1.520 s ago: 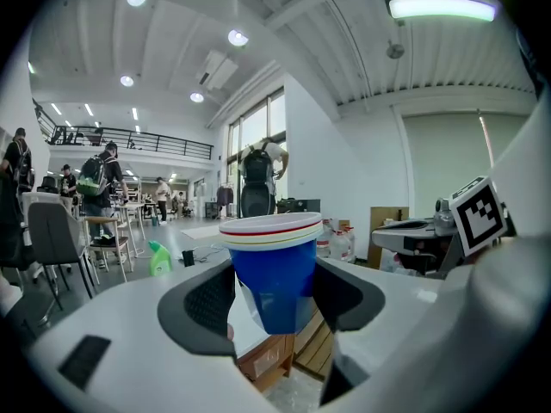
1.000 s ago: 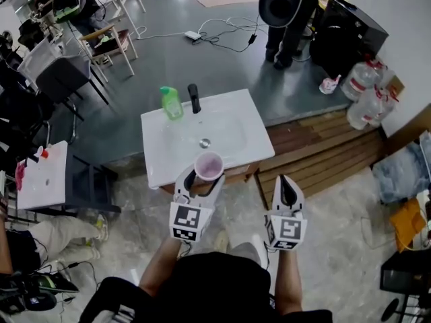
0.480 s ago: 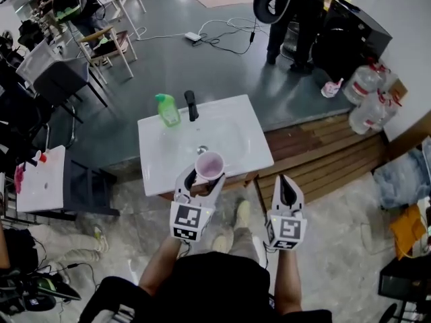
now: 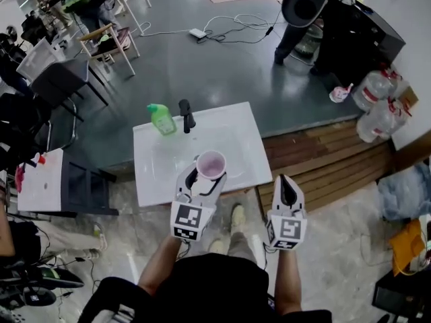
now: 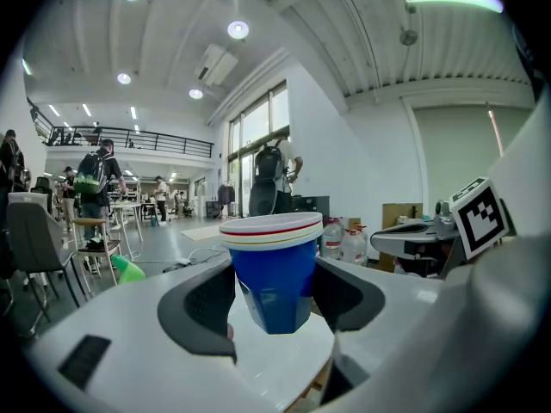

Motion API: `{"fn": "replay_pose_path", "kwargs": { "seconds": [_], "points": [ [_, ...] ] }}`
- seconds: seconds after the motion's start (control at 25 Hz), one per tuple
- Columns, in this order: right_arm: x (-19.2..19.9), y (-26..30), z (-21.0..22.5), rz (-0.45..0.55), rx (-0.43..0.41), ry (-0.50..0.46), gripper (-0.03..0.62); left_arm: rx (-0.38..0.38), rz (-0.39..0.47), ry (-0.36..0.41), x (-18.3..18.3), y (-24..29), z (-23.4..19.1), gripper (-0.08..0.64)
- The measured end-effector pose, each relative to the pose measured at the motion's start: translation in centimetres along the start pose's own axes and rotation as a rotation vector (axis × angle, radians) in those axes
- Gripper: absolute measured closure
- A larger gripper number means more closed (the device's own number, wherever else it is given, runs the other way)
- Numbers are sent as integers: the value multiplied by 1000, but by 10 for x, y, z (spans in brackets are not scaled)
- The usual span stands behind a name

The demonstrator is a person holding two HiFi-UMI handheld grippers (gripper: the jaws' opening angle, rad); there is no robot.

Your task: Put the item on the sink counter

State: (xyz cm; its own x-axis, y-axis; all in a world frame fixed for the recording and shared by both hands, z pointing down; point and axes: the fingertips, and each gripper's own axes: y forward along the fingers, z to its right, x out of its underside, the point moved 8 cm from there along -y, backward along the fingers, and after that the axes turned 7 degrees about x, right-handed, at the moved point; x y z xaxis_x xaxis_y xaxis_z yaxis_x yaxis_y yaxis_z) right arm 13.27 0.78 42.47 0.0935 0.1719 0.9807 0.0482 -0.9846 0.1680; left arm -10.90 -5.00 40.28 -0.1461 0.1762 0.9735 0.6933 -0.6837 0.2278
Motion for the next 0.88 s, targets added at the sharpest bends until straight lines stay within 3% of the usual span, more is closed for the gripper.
{"fn": "replay_pose_path", "kwargs": {
  "seconds": [0.88],
  "points": [
    [33, 137, 45, -117, -108, 25, 594, -12, -53, -38, 11, 143, -34, 288]
  ]
}}
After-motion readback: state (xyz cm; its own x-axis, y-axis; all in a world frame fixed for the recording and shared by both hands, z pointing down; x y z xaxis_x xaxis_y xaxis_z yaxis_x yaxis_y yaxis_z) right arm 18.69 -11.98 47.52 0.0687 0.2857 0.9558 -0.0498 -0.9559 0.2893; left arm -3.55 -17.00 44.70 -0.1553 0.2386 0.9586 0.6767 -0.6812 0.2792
